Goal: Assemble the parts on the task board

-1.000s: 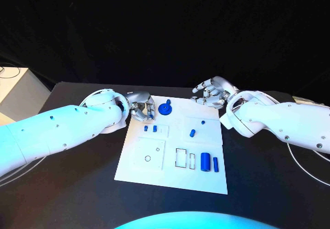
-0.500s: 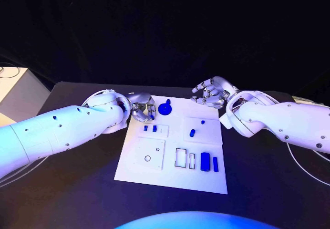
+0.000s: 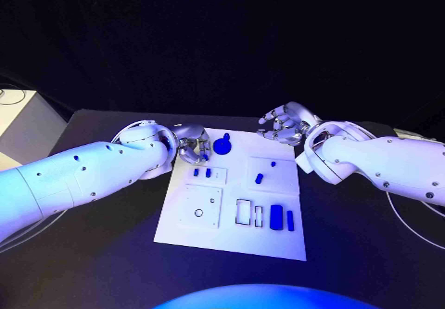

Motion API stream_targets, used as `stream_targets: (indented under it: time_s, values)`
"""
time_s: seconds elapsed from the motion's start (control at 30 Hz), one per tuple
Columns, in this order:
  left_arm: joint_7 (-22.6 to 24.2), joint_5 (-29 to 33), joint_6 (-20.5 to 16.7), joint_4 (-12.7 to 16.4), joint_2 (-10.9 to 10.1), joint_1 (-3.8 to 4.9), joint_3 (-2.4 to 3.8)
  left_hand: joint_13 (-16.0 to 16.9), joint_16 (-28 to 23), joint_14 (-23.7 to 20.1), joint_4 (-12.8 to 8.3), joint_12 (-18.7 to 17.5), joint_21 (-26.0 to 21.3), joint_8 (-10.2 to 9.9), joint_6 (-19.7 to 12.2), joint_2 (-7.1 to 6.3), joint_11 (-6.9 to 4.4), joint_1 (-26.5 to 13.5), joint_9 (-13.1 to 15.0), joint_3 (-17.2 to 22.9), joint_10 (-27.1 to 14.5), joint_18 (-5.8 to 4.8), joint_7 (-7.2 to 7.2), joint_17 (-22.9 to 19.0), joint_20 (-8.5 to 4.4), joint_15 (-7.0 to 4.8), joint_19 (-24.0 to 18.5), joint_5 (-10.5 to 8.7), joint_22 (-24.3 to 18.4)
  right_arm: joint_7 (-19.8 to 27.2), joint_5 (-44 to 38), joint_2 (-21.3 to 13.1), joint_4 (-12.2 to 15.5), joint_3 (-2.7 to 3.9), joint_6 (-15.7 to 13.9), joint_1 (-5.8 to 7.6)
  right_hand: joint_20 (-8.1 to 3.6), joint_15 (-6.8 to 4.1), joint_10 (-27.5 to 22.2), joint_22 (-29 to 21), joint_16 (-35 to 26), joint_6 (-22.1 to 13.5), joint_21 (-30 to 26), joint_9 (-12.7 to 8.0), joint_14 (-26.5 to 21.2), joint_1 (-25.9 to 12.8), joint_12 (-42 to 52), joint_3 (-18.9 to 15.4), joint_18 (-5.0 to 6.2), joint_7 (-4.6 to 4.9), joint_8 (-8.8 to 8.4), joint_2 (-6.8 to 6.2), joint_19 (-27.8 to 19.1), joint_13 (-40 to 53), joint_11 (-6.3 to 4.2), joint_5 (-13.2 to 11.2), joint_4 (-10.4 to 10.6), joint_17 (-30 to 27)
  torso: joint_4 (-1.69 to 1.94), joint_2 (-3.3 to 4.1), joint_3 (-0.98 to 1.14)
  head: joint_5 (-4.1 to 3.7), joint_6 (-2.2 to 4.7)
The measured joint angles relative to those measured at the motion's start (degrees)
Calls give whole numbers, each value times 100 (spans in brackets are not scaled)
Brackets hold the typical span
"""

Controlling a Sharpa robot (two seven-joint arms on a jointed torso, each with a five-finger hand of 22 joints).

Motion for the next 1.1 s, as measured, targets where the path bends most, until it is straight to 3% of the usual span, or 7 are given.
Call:
stream_targets:
  time_s: [1.1]
  values:
    - [-11, -10, 50, 7, 29, -8, -10, 42, 45, 62, -64, -17, 23, -57, 168, -16, -61, -15, 93, -64, 184, 0, -24, 73, -21, -21, 21, -20, 42, 0, 1, 3, -7, 0, 5, 0, 0, 0, 0, -2, 0, 0, 0, 4, 0, 0, 0, 0, 0, 0, 0, 0, 0, 0, 0, 0, 0, 0, 2, -1, -1, -14, -42]
